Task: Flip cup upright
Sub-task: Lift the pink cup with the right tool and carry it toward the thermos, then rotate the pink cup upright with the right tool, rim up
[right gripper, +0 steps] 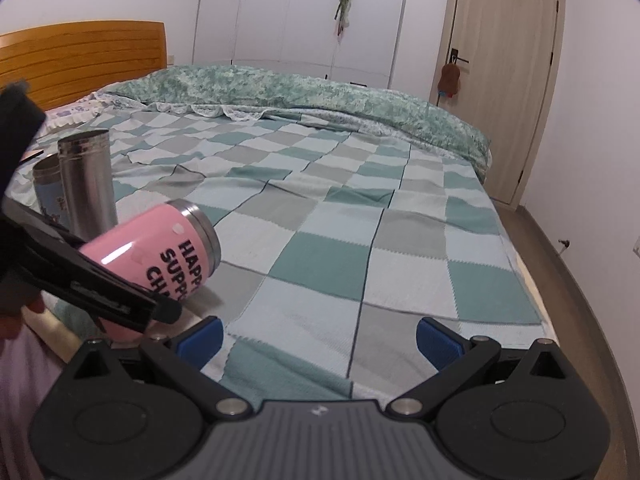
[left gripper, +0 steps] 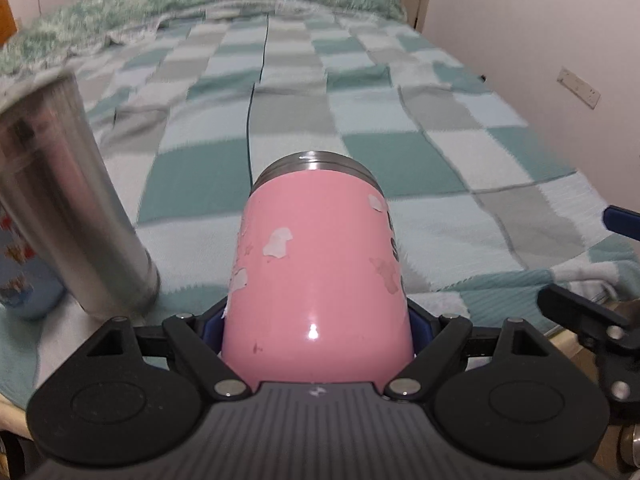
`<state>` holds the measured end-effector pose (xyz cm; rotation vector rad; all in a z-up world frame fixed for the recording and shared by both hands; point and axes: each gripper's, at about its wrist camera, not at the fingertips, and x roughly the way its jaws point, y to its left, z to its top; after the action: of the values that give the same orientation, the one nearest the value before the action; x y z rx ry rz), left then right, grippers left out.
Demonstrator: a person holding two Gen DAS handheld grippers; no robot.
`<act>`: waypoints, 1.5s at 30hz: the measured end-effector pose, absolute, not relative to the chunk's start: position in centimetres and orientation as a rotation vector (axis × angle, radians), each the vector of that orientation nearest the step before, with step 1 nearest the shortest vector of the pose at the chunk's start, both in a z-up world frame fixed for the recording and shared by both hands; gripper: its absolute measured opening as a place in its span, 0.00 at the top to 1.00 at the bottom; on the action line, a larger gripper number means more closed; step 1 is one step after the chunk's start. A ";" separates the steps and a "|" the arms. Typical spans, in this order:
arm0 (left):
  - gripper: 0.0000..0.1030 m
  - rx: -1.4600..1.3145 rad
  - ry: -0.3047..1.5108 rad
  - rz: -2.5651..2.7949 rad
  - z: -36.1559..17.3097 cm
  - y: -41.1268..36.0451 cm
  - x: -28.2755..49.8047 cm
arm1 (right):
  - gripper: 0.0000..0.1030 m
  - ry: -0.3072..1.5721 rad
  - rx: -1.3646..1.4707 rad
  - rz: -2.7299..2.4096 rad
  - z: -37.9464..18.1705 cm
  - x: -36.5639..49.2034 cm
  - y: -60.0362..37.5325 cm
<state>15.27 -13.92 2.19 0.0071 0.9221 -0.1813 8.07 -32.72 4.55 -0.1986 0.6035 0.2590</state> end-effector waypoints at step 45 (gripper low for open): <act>0.00 -0.064 0.645 -0.130 4.1 8.8 9.7 | 0.00 1.088 0.289 0.246 1.2 20.0 -20.5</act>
<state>9.69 8.83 4.09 -0.0637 0.6448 -0.1298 19.99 -20.45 1.18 0.2891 1.0881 0.2458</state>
